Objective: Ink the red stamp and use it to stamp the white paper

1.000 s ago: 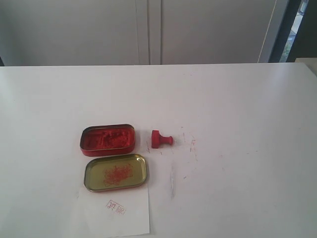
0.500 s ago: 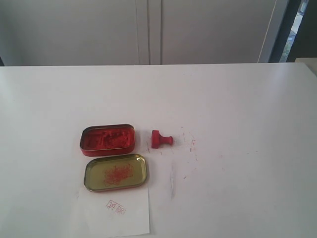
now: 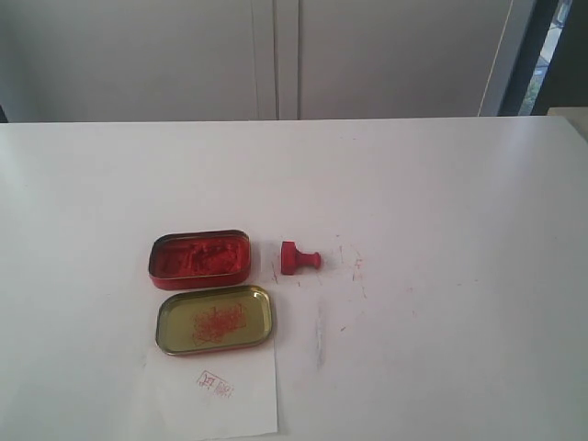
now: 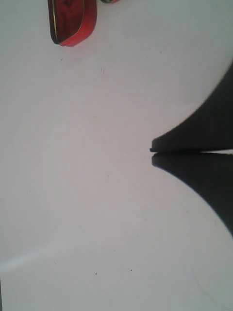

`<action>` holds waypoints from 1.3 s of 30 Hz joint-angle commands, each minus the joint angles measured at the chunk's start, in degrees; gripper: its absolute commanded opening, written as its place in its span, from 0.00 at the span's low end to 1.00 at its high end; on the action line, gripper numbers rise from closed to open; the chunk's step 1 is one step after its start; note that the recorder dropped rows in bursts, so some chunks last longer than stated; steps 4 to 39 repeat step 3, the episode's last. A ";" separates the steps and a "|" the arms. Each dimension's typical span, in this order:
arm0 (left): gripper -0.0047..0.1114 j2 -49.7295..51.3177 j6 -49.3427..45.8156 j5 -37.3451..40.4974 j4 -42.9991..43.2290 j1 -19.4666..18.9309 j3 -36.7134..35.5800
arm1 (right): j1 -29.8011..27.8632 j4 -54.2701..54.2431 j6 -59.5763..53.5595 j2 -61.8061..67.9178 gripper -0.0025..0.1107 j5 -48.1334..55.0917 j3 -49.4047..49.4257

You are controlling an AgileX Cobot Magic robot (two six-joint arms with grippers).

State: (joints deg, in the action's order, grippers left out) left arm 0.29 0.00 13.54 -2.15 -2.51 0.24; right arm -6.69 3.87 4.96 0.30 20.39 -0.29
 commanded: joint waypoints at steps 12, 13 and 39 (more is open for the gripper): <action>0.04 -0.29 0.00 -0.15 -0.36 -0.18 -0.24 | -0.23 0.52 0.22 -0.30 0.02 -0.85 0.29; 0.04 -0.29 0.00 -0.15 -0.36 -0.18 -0.24 | -0.23 0.52 0.22 -0.30 0.02 -0.85 0.29; 0.04 -0.29 0.00 -0.15 -0.36 -0.18 -0.24 | -0.23 0.52 0.22 -0.30 0.02 -0.85 0.29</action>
